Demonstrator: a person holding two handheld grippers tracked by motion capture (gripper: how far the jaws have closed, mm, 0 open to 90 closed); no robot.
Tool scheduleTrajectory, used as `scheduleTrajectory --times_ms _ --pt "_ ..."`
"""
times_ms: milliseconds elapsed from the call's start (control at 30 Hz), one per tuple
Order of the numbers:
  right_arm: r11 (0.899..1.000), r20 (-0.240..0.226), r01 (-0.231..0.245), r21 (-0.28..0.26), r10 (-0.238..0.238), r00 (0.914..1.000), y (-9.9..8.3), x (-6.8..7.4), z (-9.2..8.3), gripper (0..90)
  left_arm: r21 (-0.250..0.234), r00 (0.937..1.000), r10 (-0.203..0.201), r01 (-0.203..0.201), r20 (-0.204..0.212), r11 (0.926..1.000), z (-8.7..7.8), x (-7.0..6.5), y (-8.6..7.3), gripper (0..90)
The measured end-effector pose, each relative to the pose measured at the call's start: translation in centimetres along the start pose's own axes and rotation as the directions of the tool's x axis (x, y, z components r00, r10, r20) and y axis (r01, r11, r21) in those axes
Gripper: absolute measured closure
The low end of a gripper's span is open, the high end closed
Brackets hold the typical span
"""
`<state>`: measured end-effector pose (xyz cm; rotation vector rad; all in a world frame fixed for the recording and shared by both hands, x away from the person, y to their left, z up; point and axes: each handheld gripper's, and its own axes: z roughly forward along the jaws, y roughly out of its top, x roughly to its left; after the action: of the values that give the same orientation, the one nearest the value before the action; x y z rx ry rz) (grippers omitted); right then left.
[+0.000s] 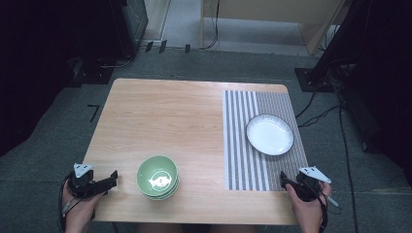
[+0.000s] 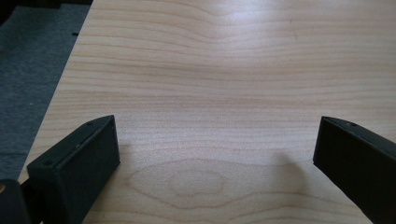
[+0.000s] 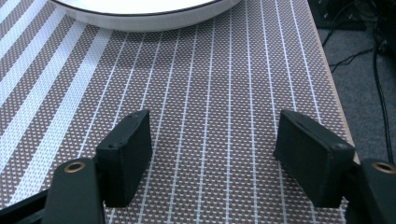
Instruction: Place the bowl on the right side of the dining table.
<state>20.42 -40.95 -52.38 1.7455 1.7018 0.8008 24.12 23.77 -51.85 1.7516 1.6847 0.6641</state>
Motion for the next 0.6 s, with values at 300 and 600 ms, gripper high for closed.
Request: scheduleTrajectory --times_ms 300,600 --pt "1.000 0.015 -0.010 0.006 0.010 0.9998 0.1 0.2 0.2 23.9 0.005 0.9991 -0.041 0.041 -0.009 0.9991 -0.4 0.3 0.5 4.5" --pt "1.000 0.016 -0.012 0.007 0.012 0.9998 0.1 0.2 0.2 23.6 -0.103 0.9955 -0.075 0.081 0.058 0.9914 -3.3 -0.2 2.5 4.6"
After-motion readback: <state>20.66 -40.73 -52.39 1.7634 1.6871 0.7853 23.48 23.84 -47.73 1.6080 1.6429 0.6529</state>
